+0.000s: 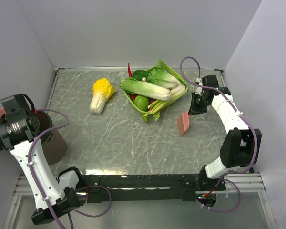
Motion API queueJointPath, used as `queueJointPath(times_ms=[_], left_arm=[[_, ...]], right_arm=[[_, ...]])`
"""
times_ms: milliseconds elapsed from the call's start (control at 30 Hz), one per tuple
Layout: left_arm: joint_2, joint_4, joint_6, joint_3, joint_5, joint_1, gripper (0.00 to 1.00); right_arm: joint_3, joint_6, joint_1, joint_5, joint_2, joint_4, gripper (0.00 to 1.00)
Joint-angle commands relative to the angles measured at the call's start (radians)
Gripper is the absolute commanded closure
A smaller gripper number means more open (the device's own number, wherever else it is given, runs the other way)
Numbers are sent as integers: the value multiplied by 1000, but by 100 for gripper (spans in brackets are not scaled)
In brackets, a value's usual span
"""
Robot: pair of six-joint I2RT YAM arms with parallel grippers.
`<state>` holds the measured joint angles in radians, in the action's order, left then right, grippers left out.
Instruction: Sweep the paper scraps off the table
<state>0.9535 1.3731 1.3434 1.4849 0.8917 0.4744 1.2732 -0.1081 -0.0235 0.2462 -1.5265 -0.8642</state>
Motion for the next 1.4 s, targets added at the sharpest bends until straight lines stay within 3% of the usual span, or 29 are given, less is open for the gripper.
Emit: queueJointPath(times_ms=[0, 300, 400, 500, 600, 733, 867, 1033, 1267, 1367], left_arm=[[39, -3, 155, 55, 62, 6, 99], [116, -19, 166, 204, 41, 6, 99], [155, -144, 177, 265, -28, 6, 99], [179, -431, 148, 264, -198, -8, 99], [250, -491, -31, 333, -364, -69, 99], [408, -410, -387, 609, -482, -204, 99], [540, -301, -556, 724, -487, -501, 99], [571, -201, -763, 556, -623, -722, 99], [541, -100, -862, 169, -908, -792, 99], [518, -149, -869, -1, -935, -827, 99]], right_arm=[[-20, -5, 0, -13, 48, -19, 100], [-57, 25, 13, -45, 138, -24, 100], [-45, 50, 19, -64, 163, -36, 100], [-31, 87, 45, -85, 187, -44, 100], [-26, 142, 50, -108, 213, -33, 100], [-24, 237, 51, -149, 274, 35, 100], [-72, 367, 53, -232, 344, 180, 100], [-156, 594, 51, -298, 410, 367, 100], [-345, 841, 50, -358, 439, 589, 100], [-422, 942, 45, -396, 440, 686, 100]])
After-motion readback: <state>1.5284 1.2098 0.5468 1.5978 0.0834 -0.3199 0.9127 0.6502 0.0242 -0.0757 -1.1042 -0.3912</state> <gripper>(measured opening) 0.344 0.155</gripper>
